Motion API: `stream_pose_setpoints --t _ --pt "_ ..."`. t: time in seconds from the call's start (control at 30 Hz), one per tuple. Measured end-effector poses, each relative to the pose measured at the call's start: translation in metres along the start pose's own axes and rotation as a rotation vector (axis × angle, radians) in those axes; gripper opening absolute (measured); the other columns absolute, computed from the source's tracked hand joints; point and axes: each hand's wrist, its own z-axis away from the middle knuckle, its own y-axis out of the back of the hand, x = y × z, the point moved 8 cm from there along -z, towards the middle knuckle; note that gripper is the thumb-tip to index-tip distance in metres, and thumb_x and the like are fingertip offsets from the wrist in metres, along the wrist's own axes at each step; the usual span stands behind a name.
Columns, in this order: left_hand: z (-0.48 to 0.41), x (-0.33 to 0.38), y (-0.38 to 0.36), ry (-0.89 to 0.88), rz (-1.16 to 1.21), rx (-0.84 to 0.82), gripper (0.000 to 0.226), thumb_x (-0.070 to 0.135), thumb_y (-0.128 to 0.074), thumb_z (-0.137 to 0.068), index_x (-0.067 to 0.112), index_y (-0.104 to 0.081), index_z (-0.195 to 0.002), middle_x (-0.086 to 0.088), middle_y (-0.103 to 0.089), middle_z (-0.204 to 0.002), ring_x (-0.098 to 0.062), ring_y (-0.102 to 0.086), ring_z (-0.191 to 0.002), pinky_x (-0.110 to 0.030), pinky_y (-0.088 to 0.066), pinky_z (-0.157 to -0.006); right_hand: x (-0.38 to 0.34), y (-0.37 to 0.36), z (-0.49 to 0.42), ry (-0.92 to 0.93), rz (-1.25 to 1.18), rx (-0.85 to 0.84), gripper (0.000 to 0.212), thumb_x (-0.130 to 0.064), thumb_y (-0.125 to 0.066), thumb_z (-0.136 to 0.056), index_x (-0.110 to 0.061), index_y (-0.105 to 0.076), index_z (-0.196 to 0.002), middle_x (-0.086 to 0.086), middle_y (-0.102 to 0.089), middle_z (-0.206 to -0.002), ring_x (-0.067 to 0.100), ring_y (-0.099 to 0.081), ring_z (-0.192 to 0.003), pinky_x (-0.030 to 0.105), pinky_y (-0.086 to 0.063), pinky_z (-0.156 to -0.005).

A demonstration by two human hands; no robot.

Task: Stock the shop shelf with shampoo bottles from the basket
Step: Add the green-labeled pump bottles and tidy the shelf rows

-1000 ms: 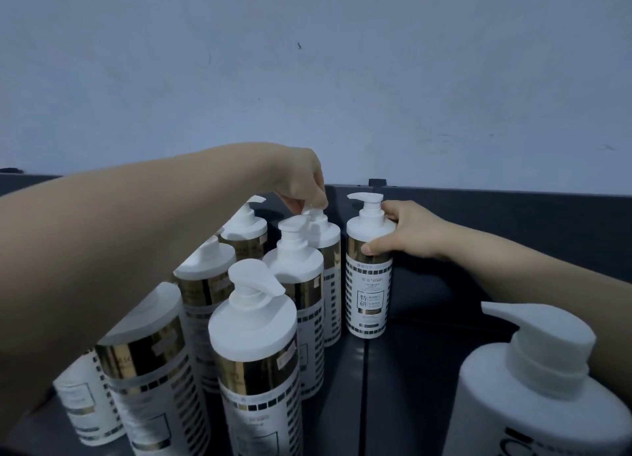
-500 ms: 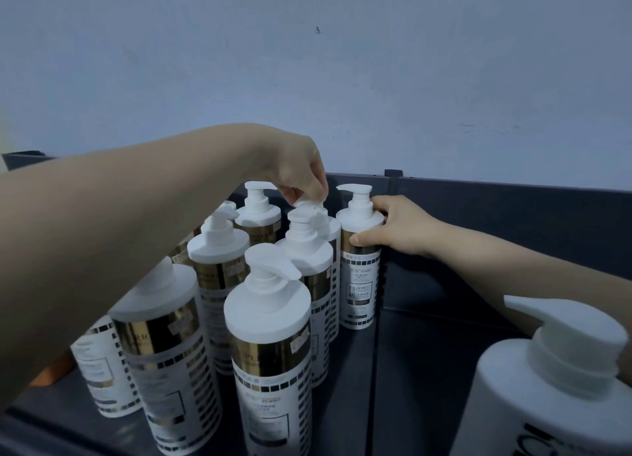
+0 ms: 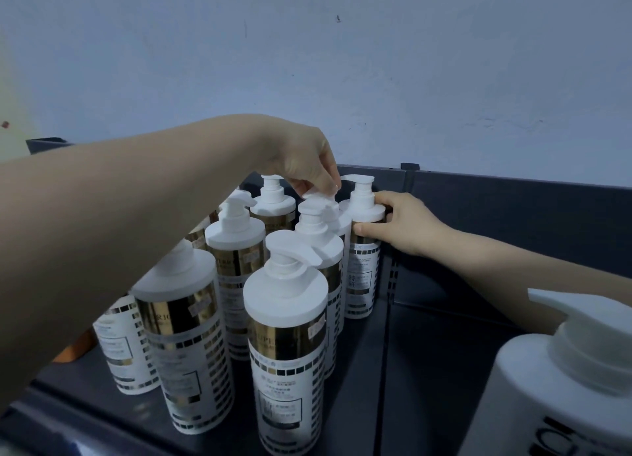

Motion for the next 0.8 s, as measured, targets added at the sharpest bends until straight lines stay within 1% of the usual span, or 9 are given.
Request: stream_pose_setpoints --t 0.07,0.13,0.2,0.3,0.37,0.43,0.53,0.7,0.8 --pt "0.002 0.000 0.001 -0.005 -0.004 -0.006 0.015 0.013 -0.073 -0.083 0.012 -0.073 -0.098 0.016 -0.063 -0.051 -0.003 -0.058 -0.054 -0.013 -0.050 -0.055 0.000 -0.001 -0.001 0.021 -0.024 -0.016 0.033 -0.029 -0.079 -0.076 -0.040 -0.061 -0.102 -0.016 -0.067 -0.099 0.000 -0.062 -0.088 0.022 -0.048 -0.081" --pt "0.004 0.000 0.001 -0.015 -0.003 -0.011 0.014 0.015 -0.073 -0.084 0.015 -0.073 -0.099 0.018 -0.061 -0.048 -0.002 -0.056 -0.056 -0.014 -0.049 -0.060 0.001 -0.002 -0.001 0.024 -0.025 -0.091 0.034 -0.024 -0.076 -0.079 -0.036 -0.062 -0.108 -0.019 -0.068 -0.087 -0.004 -0.062 -0.074 0.020 -0.050 -0.078" --pt "0.004 0.001 0.000 -0.026 0.011 -0.020 0.015 0.016 -0.072 -0.085 0.016 -0.072 -0.099 0.019 -0.061 -0.048 -0.003 -0.056 -0.059 -0.015 -0.049 -0.062 0.003 -0.003 -0.001 0.018 0.011 -0.167 0.038 -0.016 -0.075 -0.081 -0.030 -0.062 -0.114 -0.015 -0.068 -0.077 0.002 -0.060 -0.063 0.022 -0.051 -0.073" --pt "0.004 0.002 -0.003 -0.040 0.025 -0.036 0.014 0.016 -0.073 -0.085 0.017 -0.073 -0.099 0.017 -0.067 -0.058 -0.002 -0.060 -0.064 -0.015 -0.050 -0.062 0.000 -0.003 -0.001 0.035 0.042 -0.140 0.040 -0.012 -0.074 -0.080 -0.031 -0.062 -0.112 -0.001 -0.071 -0.091 0.027 -0.069 -0.076 0.035 -0.055 -0.086" --pt "0.004 0.002 -0.004 -0.046 0.048 -0.050 0.013 0.014 -0.073 -0.084 0.017 -0.073 -0.097 0.013 -0.071 -0.069 -0.004 -0.063 -0.069 -0.015 -0.051 -0.064 -0.007 -0.004 0.000 0.071 0.051 -0.095 0.041 -0.012 -0.074 -0.080 -0.038 -0.061 -0.109 0.002 -0.070 -0.100 0.034 -0.069 -0.086 0.038 -0.055 -0.088" --pt "0.005 0.003 -0.004 -0.055 0.052 -0.060 0.011 0.013 -0.073 -0.085 0.018 -0.073 -0.094 0.011 -0.071 -0.071 -0.004 -0.063 -0.069 -0.014 -0.051 -0.064 -0.011 -0.003 0.000 0.090 0.071 -0.071 0.041 -0.012 -0.073 -0.080 -0.038 -0.062 -0.110 0.003 -0.066 -0.104 0.033 -0.069 -0.085 0.036 -0.055 -0.087" --pt "0.007 0.003 -0.005 -0.057 0.043 -0.061 0.014 0.014 -0.072 -0.085 0.017 -0.073 -0.098 0.014 -0.071 -0.068 -0.006 -0.064 -0.072 -0.015 -0.050 -0.065 -0.007 0.002 0.004 0.079 0.123 -0.037 0.042 -0.017 -0.077 -0.077 -0.029 -0.063 -0.115 0.006 -0.063 -0.106 0.026 -0.069 -0.082 0.035 -0.054 -0.087" --pt "0.011 0.000 -0.003 -0.021 0.026 -0.013 0.021 0.014 -0.069 -0.088 0.013 -0.071 -0.109 0.019 -0.066 -0.057 -0.001 -0.059 -0.062 -0.008 -0.046 -0.054 0.003 0.005 0.012 0.045 0.172 -0.029 0.051 -0.021 -0.080 -0.075 -0.025 -0.057 -0.121 0.003 -0.061 -0.099 0.020 -0.067 -0.082 0.033 -0.054 -0.083" --pt "0.017 0.002 -0.003 -0.024 -0.012 0.011 0.023 0.015 -0.068 -0.089 0.016 -0.069 -0.112 0.013 -0.068 -0.069 -0.003 -0.059 -0.060 -0.008 -0.046 -0.054 0.000 0.010 0.013 0.039 0.230 -0.039 0.067 -0.026 -0.081 -0.074 -0.026 -0.049 -0.133 0.002 -0.055 -0.109 0.020 -0.066 -0.083 0.028 -0.051 -0.082"
